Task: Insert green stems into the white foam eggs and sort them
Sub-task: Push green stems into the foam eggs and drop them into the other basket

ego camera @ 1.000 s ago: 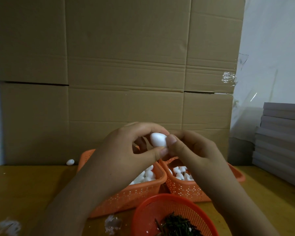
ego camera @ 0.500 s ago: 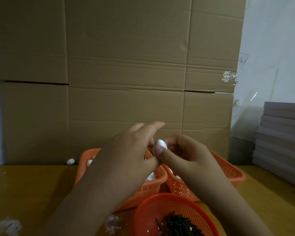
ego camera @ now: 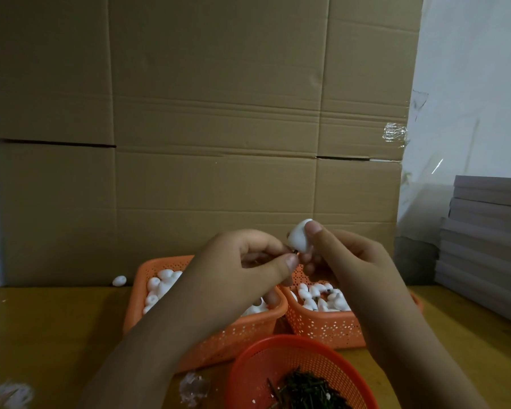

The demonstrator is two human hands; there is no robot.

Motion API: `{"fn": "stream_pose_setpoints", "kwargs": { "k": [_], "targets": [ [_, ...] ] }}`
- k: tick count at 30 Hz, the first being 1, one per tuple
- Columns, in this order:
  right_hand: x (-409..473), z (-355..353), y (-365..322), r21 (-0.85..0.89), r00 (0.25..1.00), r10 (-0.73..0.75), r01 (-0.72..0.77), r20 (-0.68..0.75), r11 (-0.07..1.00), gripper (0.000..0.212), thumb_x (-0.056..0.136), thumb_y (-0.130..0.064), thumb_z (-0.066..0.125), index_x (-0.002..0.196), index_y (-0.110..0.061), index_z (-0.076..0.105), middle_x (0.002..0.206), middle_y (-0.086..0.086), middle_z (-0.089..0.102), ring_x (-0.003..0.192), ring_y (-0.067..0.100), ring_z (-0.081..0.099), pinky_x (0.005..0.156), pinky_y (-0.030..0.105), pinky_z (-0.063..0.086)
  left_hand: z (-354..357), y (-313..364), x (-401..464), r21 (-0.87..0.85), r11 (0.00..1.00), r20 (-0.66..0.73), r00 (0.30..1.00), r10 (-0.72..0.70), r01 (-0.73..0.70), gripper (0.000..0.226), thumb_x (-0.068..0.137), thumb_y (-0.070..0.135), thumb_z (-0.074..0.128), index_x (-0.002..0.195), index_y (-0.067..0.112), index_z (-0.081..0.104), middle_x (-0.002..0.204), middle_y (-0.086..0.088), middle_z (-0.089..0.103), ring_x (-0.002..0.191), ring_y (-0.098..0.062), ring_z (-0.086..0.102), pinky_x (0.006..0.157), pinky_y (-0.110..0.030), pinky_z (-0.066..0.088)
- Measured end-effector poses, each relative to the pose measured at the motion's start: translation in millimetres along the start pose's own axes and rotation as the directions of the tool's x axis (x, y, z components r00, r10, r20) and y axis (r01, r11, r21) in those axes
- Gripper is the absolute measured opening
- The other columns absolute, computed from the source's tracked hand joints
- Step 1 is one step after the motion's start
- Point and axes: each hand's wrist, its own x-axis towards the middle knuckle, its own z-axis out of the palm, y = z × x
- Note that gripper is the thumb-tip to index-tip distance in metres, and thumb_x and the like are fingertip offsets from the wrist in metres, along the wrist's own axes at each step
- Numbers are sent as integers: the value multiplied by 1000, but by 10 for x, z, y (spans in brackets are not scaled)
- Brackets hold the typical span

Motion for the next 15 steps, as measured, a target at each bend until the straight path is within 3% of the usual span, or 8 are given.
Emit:
{"fn": "stream_pose_setpoints", "kwargs": {
  "k": [5,11,15],
  "targets": [
    [-17,28,-23,-37,996,-79,80,30,996,29,72,-49,57,71,-26,74,62,-5,68,57,-1,62,55,9,48,30,-29,14,-31,999,-75,997,-27,25,13,89,20,65,79,21,71,67,4,71,49,-4,60,54,-19,49],
    [-20,44,-23,-247,969,-246,240,9,939,10,76,-47,58,75,-39,65,69,-25,68,70,-6,64,61,6,45,39,-15,8,-19,1000,-132,991,-10,8,15,89,16,67,76,19,72,63,4,70,48,-3,62,51,-12,46],
    [-25,31,-37,-242,968,-252,246,7,939,8,77,-45,60,73,-40,65,65,-21,68,67,-3,65,59,7,46,58,7,-1,21,1000,-178,984,3,1,15,88,16,67,74,19,71,62,5,70,48,-2,62,51,-11,46]
  ]
}}
